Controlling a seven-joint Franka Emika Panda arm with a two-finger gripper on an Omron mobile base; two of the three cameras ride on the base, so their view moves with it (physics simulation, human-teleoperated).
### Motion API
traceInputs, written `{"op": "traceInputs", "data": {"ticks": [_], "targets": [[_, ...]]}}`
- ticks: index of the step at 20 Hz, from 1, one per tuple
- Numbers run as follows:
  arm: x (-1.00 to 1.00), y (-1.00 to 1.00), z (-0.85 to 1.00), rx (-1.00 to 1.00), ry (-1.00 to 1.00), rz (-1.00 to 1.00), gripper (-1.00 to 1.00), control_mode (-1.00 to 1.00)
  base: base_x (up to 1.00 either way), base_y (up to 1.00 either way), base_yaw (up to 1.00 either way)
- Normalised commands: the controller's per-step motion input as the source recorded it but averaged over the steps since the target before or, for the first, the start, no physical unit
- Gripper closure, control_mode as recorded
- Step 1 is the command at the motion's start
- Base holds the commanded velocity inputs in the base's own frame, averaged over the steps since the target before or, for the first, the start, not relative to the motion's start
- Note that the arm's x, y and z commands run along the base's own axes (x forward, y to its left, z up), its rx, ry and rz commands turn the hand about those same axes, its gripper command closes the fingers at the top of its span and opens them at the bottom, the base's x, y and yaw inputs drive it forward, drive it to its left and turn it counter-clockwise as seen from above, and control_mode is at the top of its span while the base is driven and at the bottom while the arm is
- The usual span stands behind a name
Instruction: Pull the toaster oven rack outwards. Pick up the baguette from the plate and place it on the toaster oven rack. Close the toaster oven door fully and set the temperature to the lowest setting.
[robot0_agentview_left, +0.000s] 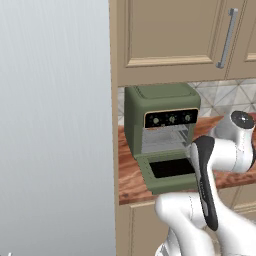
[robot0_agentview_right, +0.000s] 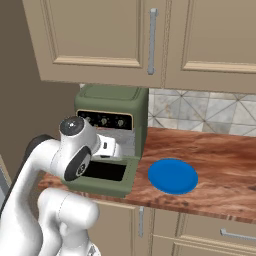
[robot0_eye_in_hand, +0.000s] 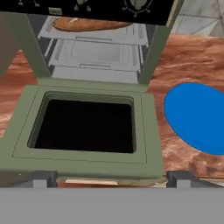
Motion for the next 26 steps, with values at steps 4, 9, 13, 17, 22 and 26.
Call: {"op": "traceInputs", "data": {"ticks": [4, 9, 13, 17, 22, 26], "targets": [[-0.42, 0.0, 0.0, -0.01, 0.28, -0.02, -1.0, -1.0, 0.0, 0.0, 0.0], [-0.15, 0.0, 0.0, 0.0, 0.12, 0.0, -1.0, -1.0, 0.0, 0.0, 0.0], [0.0, 0.0, 0.0, 0.0, 0.03, 0.0, -1.0, -1.0, 0.0, 0.0, 0.0], [0.0, 0.0, 0.0, 0.0, 0.01, 0.0, -1.0, -1.0, 0.0, 0.0, 0.0], [-0.01, -0.14, -0.09, 0.01, 0.0, 0.0, -1.0, -1.0, 0.0, 0.0, 0.0], [-0.2, -0.46, -0.12, 0.09, -0.04, 0.0, -1.0, -1.0, 0.0, 0.0, 0.0]]}}
